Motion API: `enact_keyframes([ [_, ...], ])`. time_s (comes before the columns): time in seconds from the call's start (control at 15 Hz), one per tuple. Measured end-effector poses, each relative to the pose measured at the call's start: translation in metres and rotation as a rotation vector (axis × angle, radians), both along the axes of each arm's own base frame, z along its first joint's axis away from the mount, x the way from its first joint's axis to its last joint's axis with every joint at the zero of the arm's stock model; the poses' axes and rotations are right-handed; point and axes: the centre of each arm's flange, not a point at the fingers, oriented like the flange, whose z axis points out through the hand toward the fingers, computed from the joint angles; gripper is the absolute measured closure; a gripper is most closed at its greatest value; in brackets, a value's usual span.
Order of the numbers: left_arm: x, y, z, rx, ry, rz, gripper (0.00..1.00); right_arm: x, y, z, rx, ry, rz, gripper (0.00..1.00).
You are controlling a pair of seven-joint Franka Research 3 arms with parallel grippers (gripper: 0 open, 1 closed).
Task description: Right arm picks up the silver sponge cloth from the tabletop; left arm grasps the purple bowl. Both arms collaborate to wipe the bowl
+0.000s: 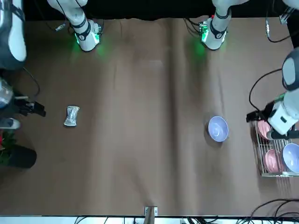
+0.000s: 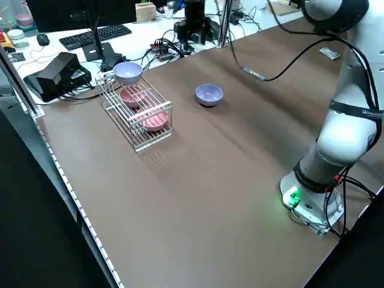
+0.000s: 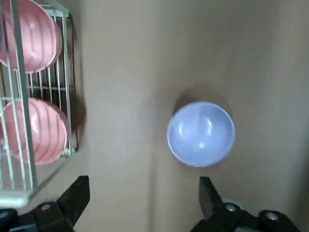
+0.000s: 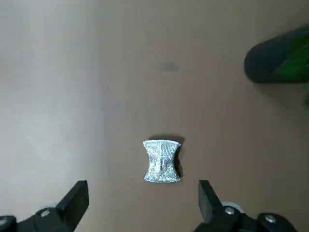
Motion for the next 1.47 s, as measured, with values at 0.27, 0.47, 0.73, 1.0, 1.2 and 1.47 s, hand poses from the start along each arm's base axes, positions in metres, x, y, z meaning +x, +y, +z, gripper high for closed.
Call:
enact_keyframes([
  [0.27, -0.012, 0.005, -0.081, -0.002, -0.063, 0.008, 0.0, -0.008, -0.004, -0.09, 0.0, 0.122, -0.009, 0.0],
  [0.47, -0.025, -0.002, -0.12, -0.008, -0.053, 0.0, 0.0, -0.007, -0.007, -0.148, -0.001, 0.197, -0.014, 0.02],
  [0.73, -0.028, -0.01, -0.155, -0.019, -0.033, -0.013, 0.0, -0.014, -0.011, -0.205, 0.001, 0.221, 0.035, 0.08],
  [1.0, -0.032, -0.014, -0.194, -0.031, 0.021, -0.017, 0.0, -0.025, -0.019, -0.242, 0.004, 0.239, 0.053, 0.17],
  [1.2, -0.035, -0.02, -0.22, -0.043, 0.052, -0.024, 0.0, -0.028, -0.017, -0.262, 0.003, 0.265, 0.059, 0.3],
  [1.47, -0.037, -0.023, -0.229, -0.048, 0.066, -0.028, 0.31, -0.031, -0.015, -0.281, 0.004, 0.296, 0.063, 0.4],
])
